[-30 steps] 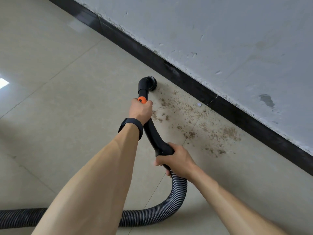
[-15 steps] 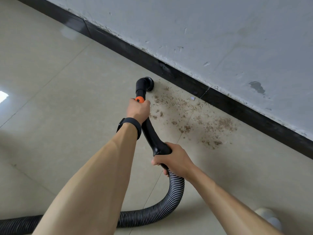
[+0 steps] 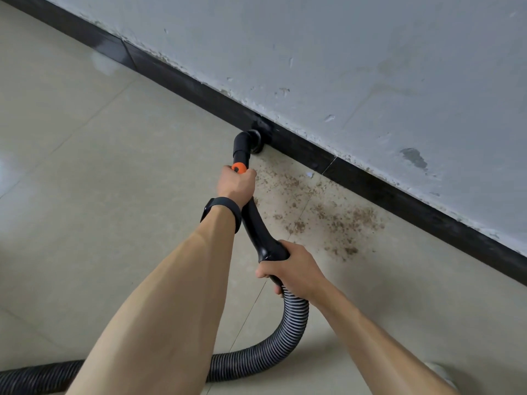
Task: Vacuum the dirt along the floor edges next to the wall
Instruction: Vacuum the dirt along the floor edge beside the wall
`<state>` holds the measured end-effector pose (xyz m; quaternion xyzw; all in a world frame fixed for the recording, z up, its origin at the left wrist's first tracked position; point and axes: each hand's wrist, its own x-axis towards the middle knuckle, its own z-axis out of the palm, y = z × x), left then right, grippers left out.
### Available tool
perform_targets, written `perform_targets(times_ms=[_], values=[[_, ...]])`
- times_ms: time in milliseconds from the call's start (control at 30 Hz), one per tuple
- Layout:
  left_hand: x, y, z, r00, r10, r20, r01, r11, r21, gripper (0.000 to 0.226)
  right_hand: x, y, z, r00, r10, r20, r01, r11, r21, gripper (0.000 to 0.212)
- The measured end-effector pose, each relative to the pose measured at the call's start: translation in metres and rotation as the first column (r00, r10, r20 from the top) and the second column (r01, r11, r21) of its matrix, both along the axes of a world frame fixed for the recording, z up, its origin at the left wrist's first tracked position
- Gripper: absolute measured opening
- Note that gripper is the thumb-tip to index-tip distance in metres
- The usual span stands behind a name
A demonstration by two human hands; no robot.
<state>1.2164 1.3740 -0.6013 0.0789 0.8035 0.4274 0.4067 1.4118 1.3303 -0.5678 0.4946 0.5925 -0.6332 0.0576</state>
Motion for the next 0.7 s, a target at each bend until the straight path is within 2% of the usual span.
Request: perform_targets(times_ms=[467, 700], values=[[0.013, -0.001, -0.006, 1.0, -0.004, -0.024, 0.004, 1.0, -0.002, 0.022, 0.015, 0.003, -0.013, 1.0, 0.009, 0.025, -0.01, 0.999, 0.047, 0.025], [0.008, -0.008, 0.007, 0.992, -0.101, -0.075, 0.096, 0.993, -0.063, 0.029, 0.012, 0.001, -0.007, 0.999, 0.021, -0.026, -0.022, 0.998, -0.056, 0.021]])
